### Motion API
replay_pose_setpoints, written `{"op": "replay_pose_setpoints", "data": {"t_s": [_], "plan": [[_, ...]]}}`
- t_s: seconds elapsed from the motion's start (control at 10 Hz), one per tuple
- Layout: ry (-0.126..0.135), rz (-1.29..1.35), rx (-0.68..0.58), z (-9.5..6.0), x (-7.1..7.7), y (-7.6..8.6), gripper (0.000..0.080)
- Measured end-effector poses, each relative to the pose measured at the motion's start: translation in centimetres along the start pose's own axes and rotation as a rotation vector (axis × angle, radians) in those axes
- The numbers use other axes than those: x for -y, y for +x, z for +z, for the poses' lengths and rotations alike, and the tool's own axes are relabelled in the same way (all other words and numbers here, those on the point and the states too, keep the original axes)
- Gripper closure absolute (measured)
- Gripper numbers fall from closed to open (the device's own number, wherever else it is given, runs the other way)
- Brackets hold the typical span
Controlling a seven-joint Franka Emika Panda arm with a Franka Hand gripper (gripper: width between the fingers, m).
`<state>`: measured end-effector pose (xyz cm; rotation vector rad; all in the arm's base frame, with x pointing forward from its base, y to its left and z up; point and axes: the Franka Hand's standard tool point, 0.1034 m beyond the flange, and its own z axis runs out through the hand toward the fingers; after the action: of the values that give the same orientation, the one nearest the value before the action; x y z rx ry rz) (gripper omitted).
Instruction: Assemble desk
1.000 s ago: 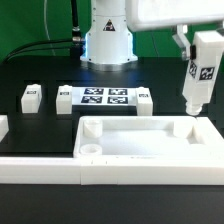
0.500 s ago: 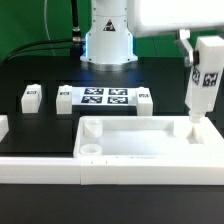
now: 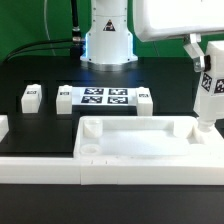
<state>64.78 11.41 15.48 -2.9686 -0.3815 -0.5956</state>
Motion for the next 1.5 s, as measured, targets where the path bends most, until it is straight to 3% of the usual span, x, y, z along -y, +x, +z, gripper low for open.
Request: {"op": "replay_pose_setpoints", "data": {"t_s": [0.3,0.4,0.6,1.2,1.5], "plan": [[-0.006,-0.003,-0.027,0.3,-0.1,0.1,0.0511],[-0.021,-0.005,-0.091,0.2,-0.4,0.5,0.0511],[-0.036,-0.005,-0.137,0.6,-0.6,-0.5,0.0511],[-0.024,-0.015,-0.094,2.2,0.5,-2.8,0.0511],[-0.022,-0.017,-0.095,2.4,0.7,-2.7,0.0511]]}}
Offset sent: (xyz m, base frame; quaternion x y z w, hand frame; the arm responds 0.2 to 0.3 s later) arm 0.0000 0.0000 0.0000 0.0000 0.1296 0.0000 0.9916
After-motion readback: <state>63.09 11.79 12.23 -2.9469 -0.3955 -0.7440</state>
